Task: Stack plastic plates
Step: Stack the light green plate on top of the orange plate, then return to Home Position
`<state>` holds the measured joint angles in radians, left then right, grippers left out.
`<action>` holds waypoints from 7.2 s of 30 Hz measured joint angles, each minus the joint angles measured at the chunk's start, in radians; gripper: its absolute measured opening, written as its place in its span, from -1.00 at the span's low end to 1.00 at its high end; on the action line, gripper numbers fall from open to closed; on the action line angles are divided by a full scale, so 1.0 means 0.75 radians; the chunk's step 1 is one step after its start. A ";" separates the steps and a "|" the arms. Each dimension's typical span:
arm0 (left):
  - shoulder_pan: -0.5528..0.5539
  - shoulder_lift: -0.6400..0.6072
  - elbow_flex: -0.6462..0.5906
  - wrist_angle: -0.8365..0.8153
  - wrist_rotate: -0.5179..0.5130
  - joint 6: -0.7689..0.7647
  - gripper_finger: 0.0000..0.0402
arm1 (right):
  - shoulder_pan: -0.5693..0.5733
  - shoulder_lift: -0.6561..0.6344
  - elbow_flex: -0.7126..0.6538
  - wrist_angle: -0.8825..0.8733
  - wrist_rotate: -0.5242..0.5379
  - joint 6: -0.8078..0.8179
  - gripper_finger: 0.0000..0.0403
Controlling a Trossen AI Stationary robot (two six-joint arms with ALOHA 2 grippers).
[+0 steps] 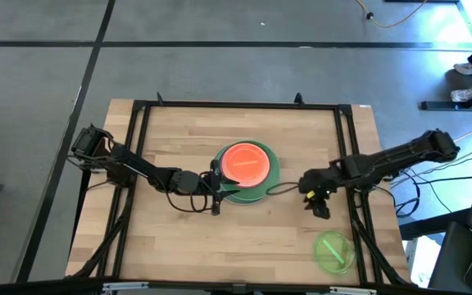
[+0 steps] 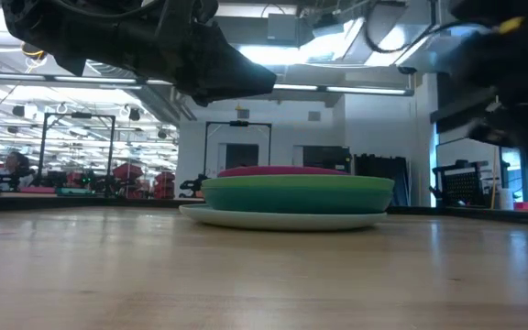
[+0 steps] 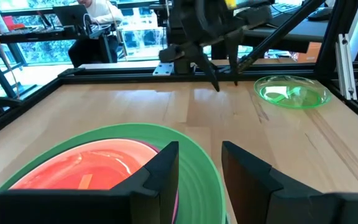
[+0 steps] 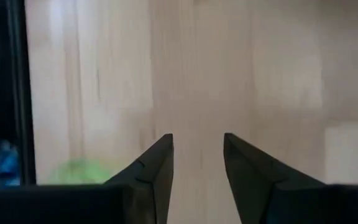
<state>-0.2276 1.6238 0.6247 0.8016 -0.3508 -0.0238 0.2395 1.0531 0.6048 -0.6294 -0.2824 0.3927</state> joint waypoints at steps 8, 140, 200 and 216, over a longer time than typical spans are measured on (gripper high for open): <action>0.002 0.000 0.000 0.001 -0.005 -0.001 -0.43 | 0.197 0.041 -0.018 -0.109 -0.151 0.176 -0.34; 0.007 0.000 0.000 -0.005 0.001 -0.028 -0.43 | -0.853 0.691 0.345 0.769 0.012 -0.326 -1.00; 0.346 -0.658 -0.279 -0.345 0.271 0.101 -0.96 | -0.852 -0.229 -0.064 0.770 0.191 -0.621 -0.49; 0.416 -1.162 -0.660 -0.342 0.246 -0.044 -0.98 | -0.853 -0.551 -0.290 0.840 0.272 -0.586 -0.89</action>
<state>0.0846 0.7520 0.1297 0.5454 -0.1664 -0.0571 -0.4000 0.6402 0.3871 0.0005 -0.0781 -0.0469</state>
